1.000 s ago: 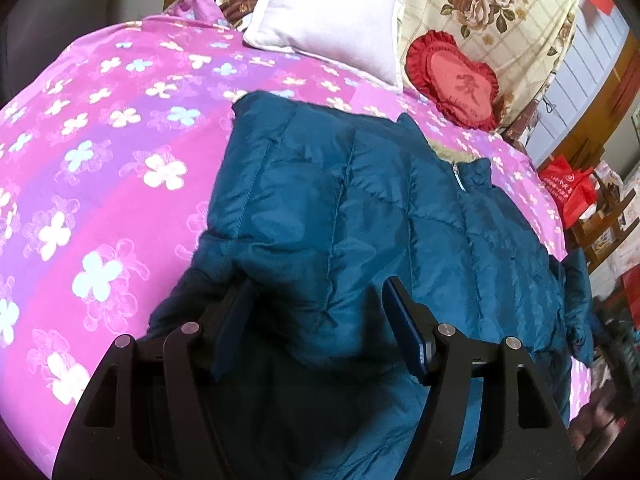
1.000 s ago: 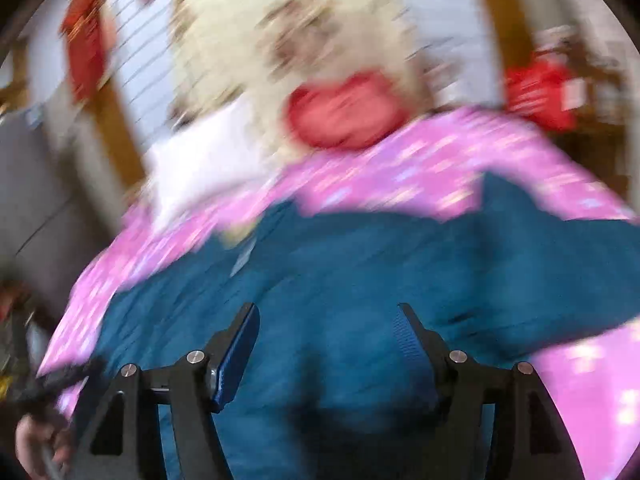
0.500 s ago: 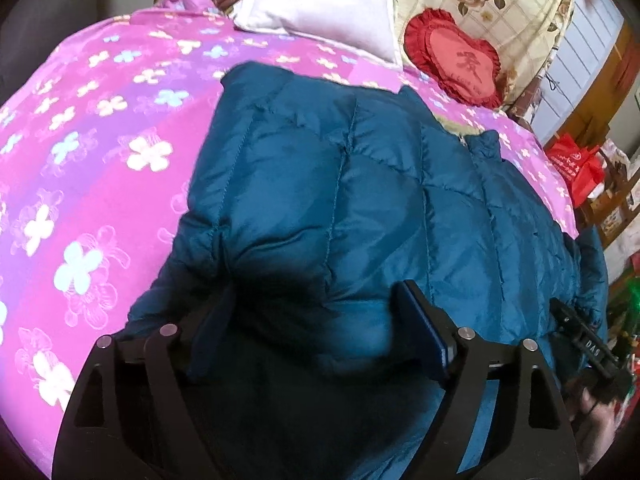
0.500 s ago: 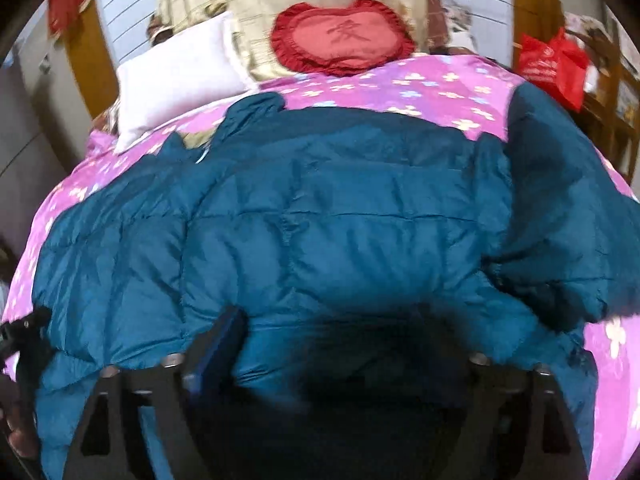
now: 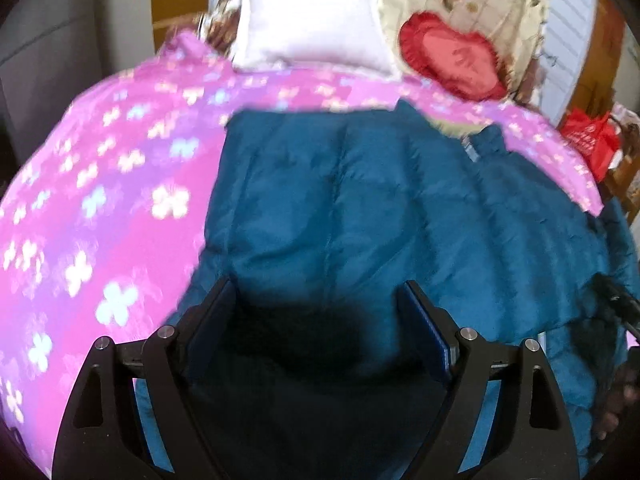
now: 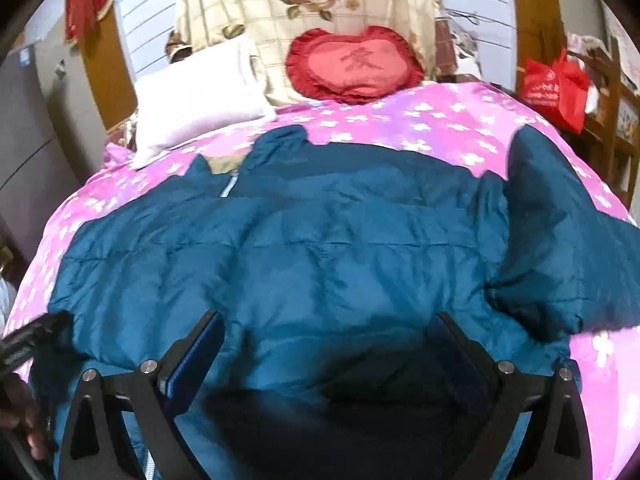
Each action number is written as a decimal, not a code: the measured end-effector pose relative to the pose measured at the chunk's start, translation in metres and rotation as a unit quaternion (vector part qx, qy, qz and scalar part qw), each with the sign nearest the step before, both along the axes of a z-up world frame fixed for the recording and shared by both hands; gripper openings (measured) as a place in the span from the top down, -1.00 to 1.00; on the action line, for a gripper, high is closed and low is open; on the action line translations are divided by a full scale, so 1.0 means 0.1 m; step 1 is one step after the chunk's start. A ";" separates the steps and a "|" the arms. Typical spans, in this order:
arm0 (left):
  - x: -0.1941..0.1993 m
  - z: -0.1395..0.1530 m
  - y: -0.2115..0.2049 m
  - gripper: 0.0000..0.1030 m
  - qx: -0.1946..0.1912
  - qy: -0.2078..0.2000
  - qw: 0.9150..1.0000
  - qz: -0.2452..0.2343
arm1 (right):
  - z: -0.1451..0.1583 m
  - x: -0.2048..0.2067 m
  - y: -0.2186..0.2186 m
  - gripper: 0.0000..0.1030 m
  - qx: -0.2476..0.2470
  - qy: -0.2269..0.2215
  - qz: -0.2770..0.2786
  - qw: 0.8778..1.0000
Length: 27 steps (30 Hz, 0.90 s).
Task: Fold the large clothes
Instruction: 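Grasp the other sleeve with the right tool and lift it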
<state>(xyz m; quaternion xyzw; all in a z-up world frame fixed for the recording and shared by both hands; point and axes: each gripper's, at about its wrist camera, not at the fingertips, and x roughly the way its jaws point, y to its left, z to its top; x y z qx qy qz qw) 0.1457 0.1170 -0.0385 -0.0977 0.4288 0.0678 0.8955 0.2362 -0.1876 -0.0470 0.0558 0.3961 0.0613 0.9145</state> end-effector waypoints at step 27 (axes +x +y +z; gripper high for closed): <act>-0.10 0.12 -0.02 -0.65 -0.046 -0.009 0.999 0.001 | 0.28 -0.42 -1.01 -0.99 -0.048 -0.060 -0.198 0.977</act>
